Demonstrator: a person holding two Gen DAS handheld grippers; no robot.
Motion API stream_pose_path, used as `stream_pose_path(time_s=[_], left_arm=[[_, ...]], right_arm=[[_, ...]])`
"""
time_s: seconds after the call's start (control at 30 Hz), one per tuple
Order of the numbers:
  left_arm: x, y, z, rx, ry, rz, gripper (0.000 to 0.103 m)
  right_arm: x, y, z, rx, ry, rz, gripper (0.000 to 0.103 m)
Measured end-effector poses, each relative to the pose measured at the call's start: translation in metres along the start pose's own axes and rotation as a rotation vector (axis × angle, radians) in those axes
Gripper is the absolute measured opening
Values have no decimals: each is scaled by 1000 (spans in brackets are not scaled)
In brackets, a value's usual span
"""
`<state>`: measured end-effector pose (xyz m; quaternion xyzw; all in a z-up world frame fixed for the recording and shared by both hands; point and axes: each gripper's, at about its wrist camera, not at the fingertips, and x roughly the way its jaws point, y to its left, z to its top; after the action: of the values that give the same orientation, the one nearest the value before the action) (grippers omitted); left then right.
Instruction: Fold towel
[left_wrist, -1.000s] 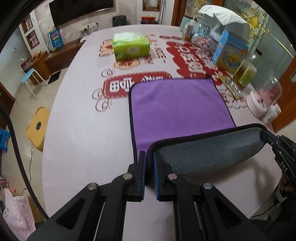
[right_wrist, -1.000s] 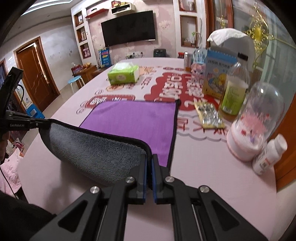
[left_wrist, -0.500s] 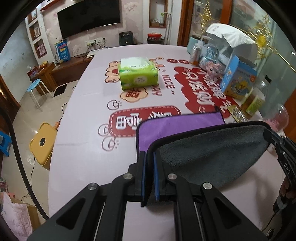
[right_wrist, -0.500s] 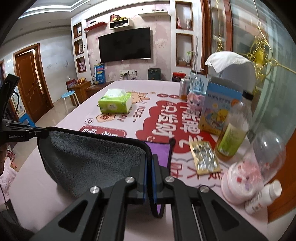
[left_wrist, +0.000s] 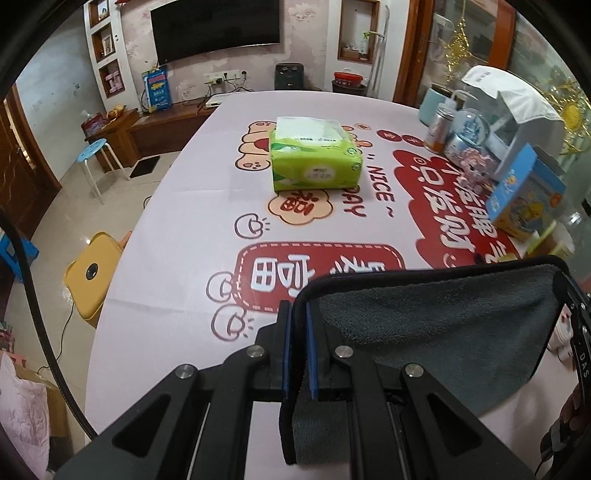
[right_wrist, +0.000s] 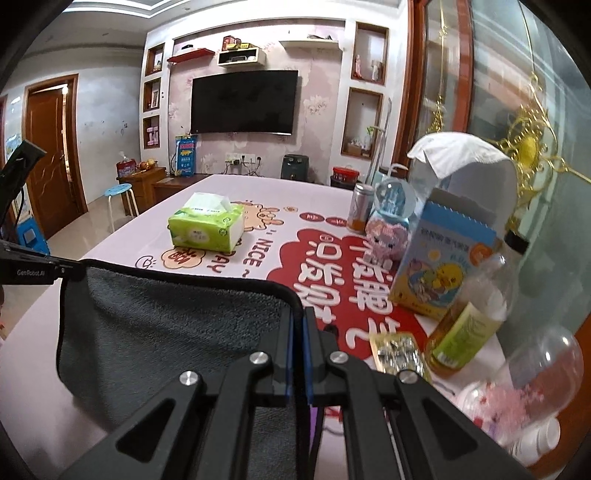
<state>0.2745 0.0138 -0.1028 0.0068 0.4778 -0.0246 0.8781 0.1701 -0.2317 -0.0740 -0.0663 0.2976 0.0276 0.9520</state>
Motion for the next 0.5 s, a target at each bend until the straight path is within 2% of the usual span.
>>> stream_pose_path(time_s=[0.4,0.5], left_arm=[[48,-10,11,1,61,-2,8],[56,-11,10,3,74,12,11]], right_arm=[[43,-7,-11,19,63,-34,6],[49,-10,-14,42,70,-42,10]])
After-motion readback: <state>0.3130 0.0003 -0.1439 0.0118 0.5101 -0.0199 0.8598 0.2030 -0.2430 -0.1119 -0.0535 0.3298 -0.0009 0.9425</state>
